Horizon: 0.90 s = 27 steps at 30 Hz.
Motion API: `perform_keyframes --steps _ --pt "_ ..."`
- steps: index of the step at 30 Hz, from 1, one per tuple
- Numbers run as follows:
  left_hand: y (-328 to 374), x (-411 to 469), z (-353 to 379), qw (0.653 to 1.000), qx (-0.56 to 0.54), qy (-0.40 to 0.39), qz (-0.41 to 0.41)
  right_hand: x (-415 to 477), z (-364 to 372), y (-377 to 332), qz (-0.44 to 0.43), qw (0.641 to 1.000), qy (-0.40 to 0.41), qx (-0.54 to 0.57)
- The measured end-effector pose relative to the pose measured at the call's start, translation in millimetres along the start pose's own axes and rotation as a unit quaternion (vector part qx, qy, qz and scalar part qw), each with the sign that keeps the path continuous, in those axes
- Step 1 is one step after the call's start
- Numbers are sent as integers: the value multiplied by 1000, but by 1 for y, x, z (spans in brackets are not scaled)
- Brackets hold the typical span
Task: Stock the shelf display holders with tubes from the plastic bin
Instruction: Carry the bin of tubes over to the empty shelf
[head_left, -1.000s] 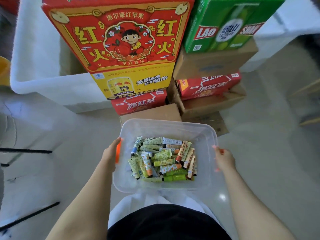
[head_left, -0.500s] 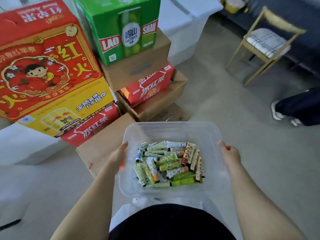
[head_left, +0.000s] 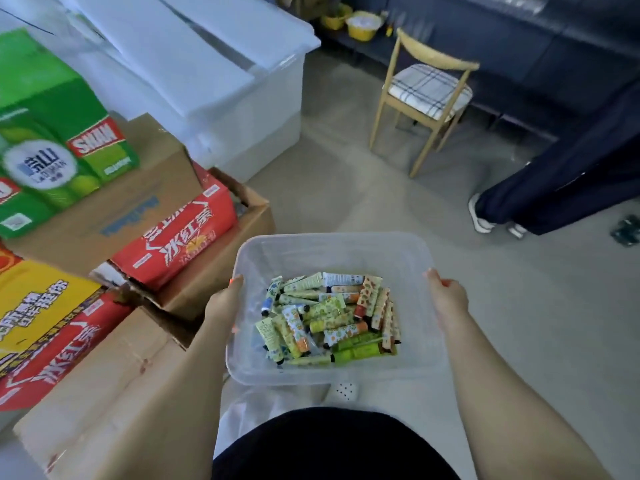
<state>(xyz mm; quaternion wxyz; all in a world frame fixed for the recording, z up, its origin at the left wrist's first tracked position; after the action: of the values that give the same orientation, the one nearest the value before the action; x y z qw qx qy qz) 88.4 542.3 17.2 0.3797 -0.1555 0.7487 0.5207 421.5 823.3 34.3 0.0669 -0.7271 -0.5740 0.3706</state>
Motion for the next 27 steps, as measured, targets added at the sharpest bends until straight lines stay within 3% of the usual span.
perform_keyframes --steps 15,27 --pt "153 103 195 999 27 21 34 196 -28 -118 87 993 22 72" --pt "329 208 342 994 76 30 68 380 -18 -272 41 996 52 55"
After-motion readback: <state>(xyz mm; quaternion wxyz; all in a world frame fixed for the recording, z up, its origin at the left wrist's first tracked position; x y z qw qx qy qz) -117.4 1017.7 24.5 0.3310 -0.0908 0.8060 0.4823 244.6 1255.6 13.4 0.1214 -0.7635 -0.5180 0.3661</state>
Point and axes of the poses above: each hand's wrist, its own x-axis towards the middle knuckle, its own z-axis out of the palm, y = z × x, the point moved 7 cm from there along x, towards the middle knuckle, and after that the axes turned 12 degrees about -x, right-handed, at the moved point
